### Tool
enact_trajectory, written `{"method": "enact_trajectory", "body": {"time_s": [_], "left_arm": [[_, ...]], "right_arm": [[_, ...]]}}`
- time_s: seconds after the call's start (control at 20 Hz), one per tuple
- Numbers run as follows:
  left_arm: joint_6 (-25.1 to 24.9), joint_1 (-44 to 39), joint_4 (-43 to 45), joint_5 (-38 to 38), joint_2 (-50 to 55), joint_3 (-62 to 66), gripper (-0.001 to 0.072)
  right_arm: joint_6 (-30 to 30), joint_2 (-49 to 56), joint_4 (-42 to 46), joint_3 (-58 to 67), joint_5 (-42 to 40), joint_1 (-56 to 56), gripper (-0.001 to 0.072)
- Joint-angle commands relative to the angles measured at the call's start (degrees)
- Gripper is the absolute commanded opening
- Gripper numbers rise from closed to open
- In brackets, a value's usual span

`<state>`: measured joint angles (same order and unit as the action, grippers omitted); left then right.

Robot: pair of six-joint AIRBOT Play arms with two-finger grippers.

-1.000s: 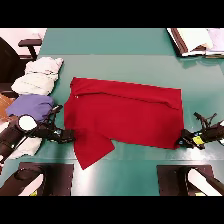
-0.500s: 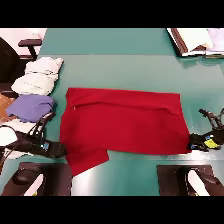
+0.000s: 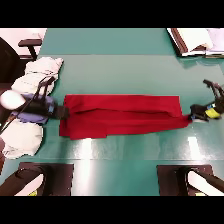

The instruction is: Fold the shirts.

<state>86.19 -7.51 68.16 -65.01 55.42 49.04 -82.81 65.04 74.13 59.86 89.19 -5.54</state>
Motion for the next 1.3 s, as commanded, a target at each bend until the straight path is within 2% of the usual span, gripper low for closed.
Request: {"method": "enact_trajectory", "body": {"time_s": [0.0,0.2,0.5,0.55,0.6,0.65,0.7,0.85,0.9,0.95,1.0,1.05,1.1,1.25], "left_arm": [[-2.25,0.04,1.29,11.50,15.45,7.93,0.0025],[-2.23,0.04,1.31,15.43,25.09,15.87,0.0026],[-2.23,0.04,1.29,16.28,26.53,21.42,0.0027],[-2.23,0.04,1.31,15.85,26.53,21.79,0.0028],[-2.21,0.04,1.27,15.39,26.53,22.14,0.0161],[-2.19,0.04,1.27,14.88,26.53,22.60,0.0474],[-2.16,0.04,1.27,14.05,26.51,23.21,0.0625],[-2.19,0.04,1.20,9.64,26.10,25.46,0.0620],[-2.19,0.04,0.55,8.37,25.97,25.66,0.0573],[-2.23,0.04,0.17,7.32,25.92,25.66,0.0346],[-2.23,0.04,-0.42,6.71,25.94,25.64,0.0130],[-2.27,0.04,-1.05,6.78,25.94,25.64,0.0028],[-2.25,0.04,-2.64,7.08,25.97,25.64,0.0026],[-2.23,-0.70,-9.38,9.05,26.12,25.55,0.0025]], "right_arm": [[-0.11,12.70,-5.86,10.32,-4.55,0.94,0.0014],[-0.04,22.45,-7.19,18.71,-4.70,0.94,0.0015],[0.46,27.02,-7.19,24.50,-5.22,0.92,0.0020],[1.64,26.97,-7.19,24.68,-5.18,0.92,0.0100],[2.40,26.99,-7.19,24.81,-5.01,0.87,0.0278],[2.54,26.97,-7.23,24.81,-4.90,0.37,0.0399],[3.67,26.99,-7.69,24.79,-3.72,-0.31,0.0416],[7.50,26.69,-12.35,22.43,-1.11,-4.72,0.0416],[8.09,26.27,-13.46,20.33,-1.53,-6.82,0.0417],[9.01,25.73,-14.43,17.68,-2.54,-9.16,0.0417],[9.46,25.40,-14.82,15.23,-3.50,-11.30,0.0449],[9.86,25.42,-14.88,12.79,-4.11,-13.38,0.0561],[9.97,25.70,-15.08,10.54,-4.66,-14.93,0.0590],[12.72,28.26,-21.05,5.49,-7.19,-17.14,0.0587]]}}
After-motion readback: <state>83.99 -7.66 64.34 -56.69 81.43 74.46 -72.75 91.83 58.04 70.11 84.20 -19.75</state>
